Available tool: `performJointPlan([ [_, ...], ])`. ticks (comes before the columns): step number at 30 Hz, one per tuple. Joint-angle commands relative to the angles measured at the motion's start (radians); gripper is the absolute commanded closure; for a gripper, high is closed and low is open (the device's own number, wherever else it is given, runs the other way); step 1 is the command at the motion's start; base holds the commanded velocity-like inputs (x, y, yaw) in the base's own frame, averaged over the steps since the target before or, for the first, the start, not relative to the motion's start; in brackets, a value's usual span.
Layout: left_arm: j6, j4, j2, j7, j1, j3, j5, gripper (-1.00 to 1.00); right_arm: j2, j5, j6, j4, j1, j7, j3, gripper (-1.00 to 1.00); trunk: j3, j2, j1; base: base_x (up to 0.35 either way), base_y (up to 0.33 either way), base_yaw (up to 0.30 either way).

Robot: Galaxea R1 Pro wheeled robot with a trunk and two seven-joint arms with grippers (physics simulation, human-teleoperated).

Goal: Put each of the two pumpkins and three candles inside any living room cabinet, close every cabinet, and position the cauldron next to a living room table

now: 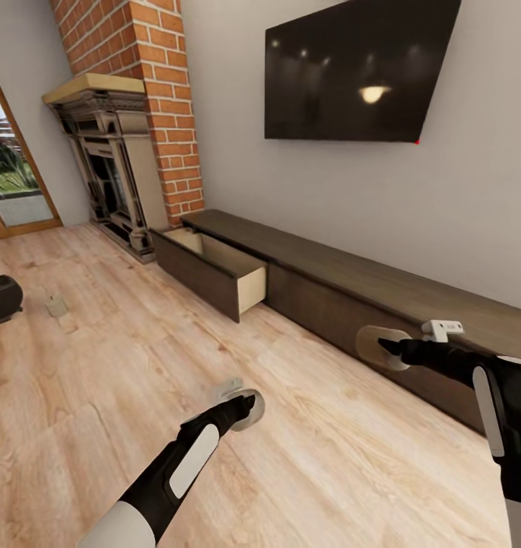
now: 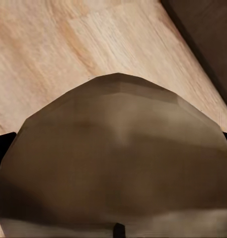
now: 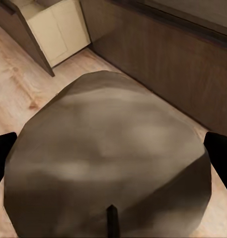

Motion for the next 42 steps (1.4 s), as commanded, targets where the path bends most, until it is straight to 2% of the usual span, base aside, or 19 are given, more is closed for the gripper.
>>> performJointPlan([
  [1,0.001,-0.002,0.000,0.009,-0.001,-0.002,0.009,1.00,0.000,-0.005,0.007,-0.001,-0.001,0.003,0.003,1.00,-0.001,0.000,0.000,0.339,0.030,0.000],
  [13,0.001,-0.001,0.000,0.009,-0.001,-0.001,0.009,1.00,-0.001,-0.007,0.005,-0.001,-0.001,0.003,0.010,1.00,-0.001,0.000,0.000,0.339,0.093,0.000],
  [21,0.001,0.000,0.002,0.005,-0.001,0.000,0.009,1.00,0.000,-0.006,-0.024,-0.001,-0.001,0.005,0.046,1.00,-0.001,0.000,0.000,0.319,0.151,0.000],
  [42,0.001,0.000,0.005,-0.013,-0.002,0.001,0.009,1.00,-0.001,-0.005,-0.026,-0.001,-0.001,0.004,0.049,1.00,-0.001,0.000,0.000,0.284,0.225,0.000],
])
